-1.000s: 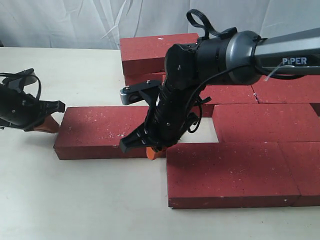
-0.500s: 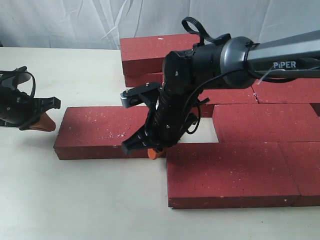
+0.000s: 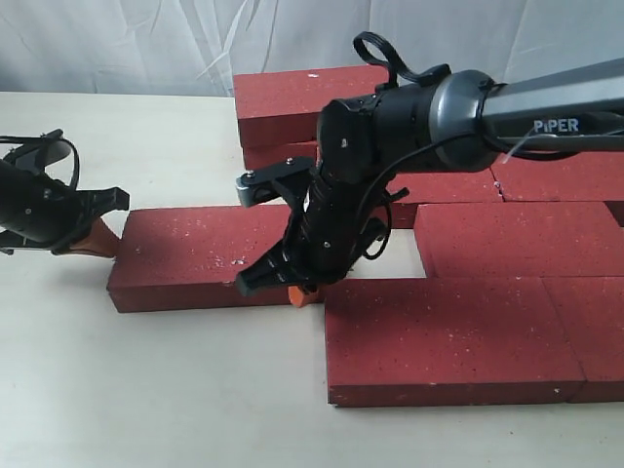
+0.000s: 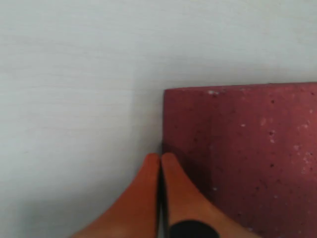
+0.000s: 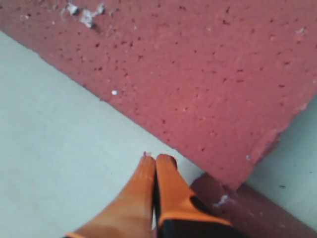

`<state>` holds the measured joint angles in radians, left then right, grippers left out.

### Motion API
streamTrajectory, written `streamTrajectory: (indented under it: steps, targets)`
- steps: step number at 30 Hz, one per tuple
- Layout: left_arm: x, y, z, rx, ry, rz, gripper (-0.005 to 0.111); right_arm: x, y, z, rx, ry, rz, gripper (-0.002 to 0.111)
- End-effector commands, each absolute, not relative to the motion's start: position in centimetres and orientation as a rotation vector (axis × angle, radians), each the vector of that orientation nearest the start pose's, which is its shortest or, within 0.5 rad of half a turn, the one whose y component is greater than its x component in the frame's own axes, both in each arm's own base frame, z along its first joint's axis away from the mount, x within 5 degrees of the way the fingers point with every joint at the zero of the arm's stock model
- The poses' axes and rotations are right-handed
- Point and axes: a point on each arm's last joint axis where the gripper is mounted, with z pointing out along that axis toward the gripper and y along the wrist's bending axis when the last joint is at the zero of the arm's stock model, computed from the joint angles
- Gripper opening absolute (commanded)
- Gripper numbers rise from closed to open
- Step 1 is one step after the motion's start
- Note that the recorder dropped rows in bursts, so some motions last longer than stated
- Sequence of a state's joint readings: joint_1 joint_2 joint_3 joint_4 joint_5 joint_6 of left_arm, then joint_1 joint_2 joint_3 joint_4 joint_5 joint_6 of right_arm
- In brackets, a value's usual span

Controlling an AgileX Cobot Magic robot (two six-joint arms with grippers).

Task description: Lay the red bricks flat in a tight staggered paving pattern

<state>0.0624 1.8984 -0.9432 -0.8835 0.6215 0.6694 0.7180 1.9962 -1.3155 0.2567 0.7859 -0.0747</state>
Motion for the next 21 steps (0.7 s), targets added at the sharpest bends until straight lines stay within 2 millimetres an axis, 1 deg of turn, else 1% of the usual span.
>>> streamTrajectory:
  steps: [1,2,3,6,9,12,21]
  targets:
    - [33.1,-3.5,12.4,-0.105,2.794,-0.671,0.000,28.8,26.6,19.2,-0.944,2.752,0.363,-0.001]
    - [33.1,-3.5,12.4,-0.107,2.793,-0.673,0.000,28.9,26.4,19.7,-0.923,2.743,0.354,-0.001]
    - [33.1,-3.4,12.4,-0.105,2.791,-0.666,0.000,29.3,25.7,20.5,-0.860,2.731,0.322,-0.001]
    - [33.3,-3.5,12.5,-0.109,2.776,-0.673,0.000,30.0,24.6,21.3,-0.782,2.723,0.271,-0.001]
    - [33.4,-3.6,12.5,-0.120,2.762,-0.689,0.000,30.6,23.8,21.6,-0.737,2.724,0.246,-0.001]
    - [33.4,-3.6,12.6,-0.121,2.756,-0.696,0.000,30.8,23.4,21.6,-0.719,2.730,0.245,-0.001]
    - [33.4,-3.8,12.7,-0.159,2.748,-0.739,0.000,30.8,23.4,21.6,-0.708,2.734,0.247,-0.001]
